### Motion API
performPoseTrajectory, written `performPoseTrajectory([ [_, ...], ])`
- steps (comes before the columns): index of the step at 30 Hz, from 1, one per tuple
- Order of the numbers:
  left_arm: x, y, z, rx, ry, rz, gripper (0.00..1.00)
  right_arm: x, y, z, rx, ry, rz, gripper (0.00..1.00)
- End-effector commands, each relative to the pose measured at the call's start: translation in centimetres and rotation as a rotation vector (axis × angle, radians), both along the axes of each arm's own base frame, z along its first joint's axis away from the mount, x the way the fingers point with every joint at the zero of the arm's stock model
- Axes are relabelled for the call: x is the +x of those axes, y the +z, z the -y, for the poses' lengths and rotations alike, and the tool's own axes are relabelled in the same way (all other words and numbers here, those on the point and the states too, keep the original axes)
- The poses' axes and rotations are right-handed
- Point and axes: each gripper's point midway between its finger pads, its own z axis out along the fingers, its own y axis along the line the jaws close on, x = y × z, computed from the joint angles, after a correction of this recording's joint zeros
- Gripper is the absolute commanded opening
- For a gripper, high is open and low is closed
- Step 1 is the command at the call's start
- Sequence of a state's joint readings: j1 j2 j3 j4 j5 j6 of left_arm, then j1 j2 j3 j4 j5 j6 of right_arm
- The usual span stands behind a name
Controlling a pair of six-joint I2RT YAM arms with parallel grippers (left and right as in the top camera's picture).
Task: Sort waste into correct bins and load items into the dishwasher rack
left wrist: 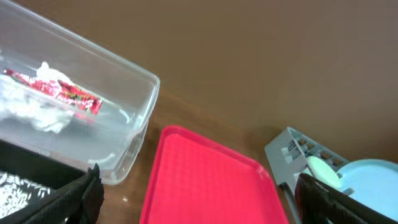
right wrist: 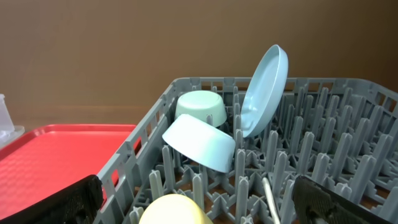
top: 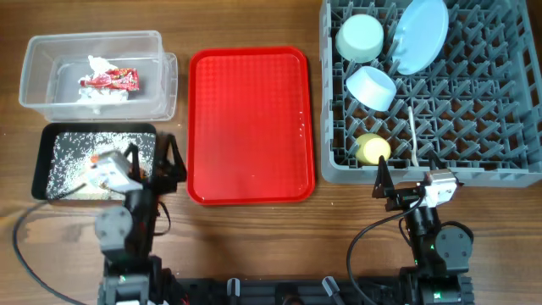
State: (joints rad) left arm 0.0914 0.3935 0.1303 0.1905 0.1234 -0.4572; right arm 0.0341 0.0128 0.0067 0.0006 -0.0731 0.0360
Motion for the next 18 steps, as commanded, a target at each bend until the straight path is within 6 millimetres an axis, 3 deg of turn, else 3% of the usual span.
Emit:
performPoseTrajectory([
  [1, -1.3, -0.2, 0.3, 0.019, 0.003, 0.084, 1.0, 0.0, 0.2, 0.2, -0.009, -0.011, 0.01, 1.0],
  [5, -2.3, -1.1, 1.5, 0.12, -0.042, 0.097, 1.0, 0.0, 0.2, 0.2, -0.008, -0.011, 0.01, 1.0],
  [8, -2.7, -3.4, 1.5, 0.116, -0.046, 0.006, 1.0, 0.0, 0.2, 0.2, -0.009, -0.011, 0.01, 1.0],
  [18, -2.7, -3.4, 1.4, 0.116, -0.043, 0.005, 1.0, 0.0, 0.2, 0.2, -0.009, -0.011, 0.01, 1.0],
])
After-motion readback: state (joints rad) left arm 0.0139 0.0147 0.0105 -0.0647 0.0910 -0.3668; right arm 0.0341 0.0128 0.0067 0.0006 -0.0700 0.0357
